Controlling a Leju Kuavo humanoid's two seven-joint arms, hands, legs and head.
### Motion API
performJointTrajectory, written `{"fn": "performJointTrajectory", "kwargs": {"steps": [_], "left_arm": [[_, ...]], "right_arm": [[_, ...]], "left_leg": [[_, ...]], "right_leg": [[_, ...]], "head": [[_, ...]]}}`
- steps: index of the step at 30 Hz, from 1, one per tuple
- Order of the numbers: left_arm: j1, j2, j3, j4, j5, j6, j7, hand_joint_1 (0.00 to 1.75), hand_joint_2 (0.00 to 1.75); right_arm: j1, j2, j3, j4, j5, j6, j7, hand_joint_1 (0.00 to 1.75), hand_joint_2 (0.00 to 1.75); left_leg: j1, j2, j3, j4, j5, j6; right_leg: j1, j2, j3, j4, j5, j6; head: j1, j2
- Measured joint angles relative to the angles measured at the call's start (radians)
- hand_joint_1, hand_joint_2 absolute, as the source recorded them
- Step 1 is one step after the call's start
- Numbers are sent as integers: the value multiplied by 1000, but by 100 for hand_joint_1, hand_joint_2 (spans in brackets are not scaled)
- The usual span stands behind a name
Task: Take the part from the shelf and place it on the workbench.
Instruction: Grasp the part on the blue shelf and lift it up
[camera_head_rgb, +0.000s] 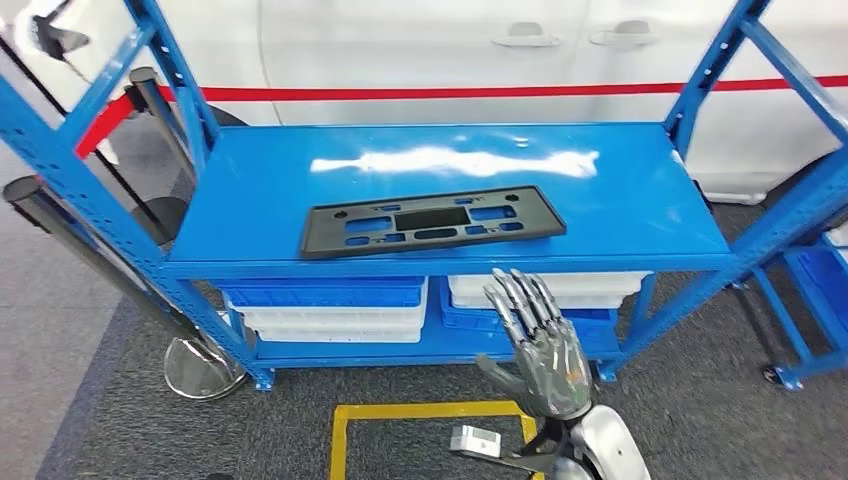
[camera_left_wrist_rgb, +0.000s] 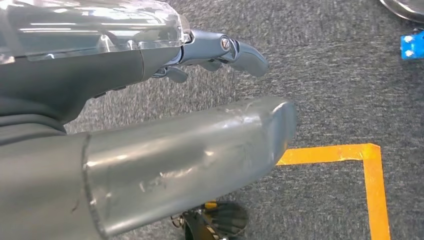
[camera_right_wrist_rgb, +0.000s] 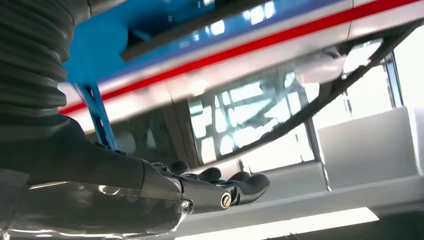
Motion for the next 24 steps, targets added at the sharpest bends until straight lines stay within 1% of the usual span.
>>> {"fn": "performJointTrajectory", "kwargs": {"steps": [1, 2, 3, 4, 5, 6, 7, 8, 9, 10, 11, 12, 13, 14, 15, 16, 17, 18, 19, 20, 21, 23, 24], "left_arm": [[-2, -1, -7, 1, -4, -1, 2, 0, 0], [-3, 1, -13, 2, -8, -2, 3, 0, 0], [-4, 2, -17, 3, -11, -3, 4, 0, 0], [-5, 3, -20, 3, -12, -4, 5, 0, 0], [-6, 4, -22, 3, -13, -5, 6, 0, 0], [-7, 5, -25, 3, -15, -6, 6, 0, 0], [-7, 6, -29, 4, -18, -7, 6, 0, 0], [-8, 7, -32, 4, -20, -8, 7, 0, 0], [-7, 9, -35, 5, -21, -9, 7, 0, 0], [-7, 10, -37, 6, -22, -11, 8, 0, 0], [-6, 12, -39, 7, -23, -14, 9, 0, 0], [-6, 14, -40, 8, -23, -18, 9, 0, 0], [-7, 16, -41, 9, -23, -24, 9, 0, 0], [-9, 17, -41, 9, -23, -30, 8, 0, 0], [-11, 17, -41, 10, -22, -37, 7, 0, 0], [-11, 18, -41, 10, -22, -45, 5, 0, 0], [-10, 18, -41, 10, -20, -53, 3, 0, 0], [-9, 19, -41, 10, -17, -62, 1, 0, 0], [-8, 19, -41, 10, -13, -71, -2, 0, 0], [-8, 20, -41, 10, -9, -80, -5, 0, 0], [-9, 21, -41, 10, -5, -89, -8, 0, 0], [-10, 24, -41, 10, 0, -107, -13, 0, 0], [-10, 26, -41, 11, 3, -116, -15, 0, 0]], "right_arm": [[-11, -3, 8, -2, 33, -8, 5, 0, 175], [-23, -8, 18, -1, 62, -15, 13, 0, 175], [-35, -13, 31, 0, 86, -19, 26, 0, 175], [-50, -19, 47, 3, 104, -23, 43, 0, 175], [-65, -23, 66, 6, 117, -26, 64, 0, 175], [-81, -25, 89, 10, 128, -28, 86, 0, 175], [-96, -28, 112, 16, 135, -31, 110, 0, 175], [-108, -30, 136, 24, 142, -32, 135, 0, 175], [-119, -33, 160, 34, 149, -33, 159, 0, 175], [-131, -36, 183, 45, 154, -34, 182, 0, 175], [-143, -38, 206, 60, 158, -35, 204, 0, 175], [-157, -39, 228, 78, 161, -37, 224, 0, 175], [-172, -40, 246, 100, 162, -39, 240, 0, 175], [-187, -40, 261, 124, 162, -41, 252, 0, 175], [-199, -39, 272, 147, 159, -43, 261, 0, 175], [-209, -37, 279, 168, 154, -44, 266, 0, 175], [-219, -34, 284, 189, 146, -46, 268, 0, 175], [-228, -30, 289, 211, 136, -48, 269, 0, 175], [-238, -26, 293, 236, 121, -49, 268, 0, 175], [-249, -21, 297, 262, 105, -49, 264, 0, 175], [-259, -16, 301, 287, 86, -49, 259, 0, 175], [-276, -6, 307, 334, 41, -44, 245, 0, 175], [-283, -1, 311, 359, 19, -41, 238, 0, 175]], "left_leg": [[1, 1, -2, 0, 0, -3], [2, 2, -2, -1, 0, -7], [2, 3, -2, 1, -2, -11], [1, 3, -6, 14, -12, -16], [2, 2, -19, 44, -32, -22], [5, 2, -41, 94, -60, -29], [10, 2, -71, 157, -93, -37], [16, 2, -102, 219, -118, -45], [22, 2, -122, 259, -127, -52], [28, 3, -126, 264, -116, -58], [33, 3, -111, 231, -87, -64], [39, 4, -81, 166, -49, -70], [42, 4, -50, 101, -22, -74], [43, 2, -27, 49, -6, -71], [42, 0, -14, 19, -1, -65], [40, -3, -14, 11, -6, -55], [38, -4, -16, 9, -5, -43], [38, -4, -14, 7, -5, -34], [39, -4, -11, 5, -4, -27], [38, -4, -7, 5, -4, -20], [38, -4, -3, 4, -4, -15], [35, -4, -1, 4, -7, -8], [32, -4, 1, 4, -10, -6]], "right_leg": [[3, -1, 3, -10, -2, -2], [3, -1, 3, -16, 2, -1], [-1, -1, 6, -23, 6, 1], [-6, -2, 10, -32, 10, 2], [-12, -4, 14, -40, 14, 2], [-16, -5, 16, -45, 17, 2], [-19, -5, 17, -46, 17, 1], [-21, -6, 16, -45, 17, 2], [-23, -6, 16, -43, 16, 3], [-26, -7, 15, -41, 14, 6], [-30, -6, 15, -37, 12, 10], [-33, -6, 15, -31, 8, 16], [-35, -5, 14, -25, 3, 23], [-35, -5, 12, -20, -1, 30], [-34, -5, 11, -17, -4, 38], [-33, -5, 9, -14, -3, 45], [-32, -4, 9, -11, -1, 52], [-34, -3, 9, -8, 1, 58], [-35, -2, 5, 4, -2, 62], [-36, -2, -6, 28, -15, 65], [-37, -1, -29, 71, -38, 67], [-36, 0, -102, 201, -95, 69], [-35, 0, -137, 255, -111, 68]], "head": [[-2, 0], [-1, 0], [0, 0], [0, 0], [-1, 0], [-2, 0], [-3, 0], [-4, 0], [-4, 0], [-4, 0], [-4, 0], [-4, 0], [-5, 0], [-6, 0], [-6, 0], [-6, 0], [-6, 0], [-5, 0], [-4, 0], [-2, 0], [0, 0], [5, 0], [6, 0]]}}
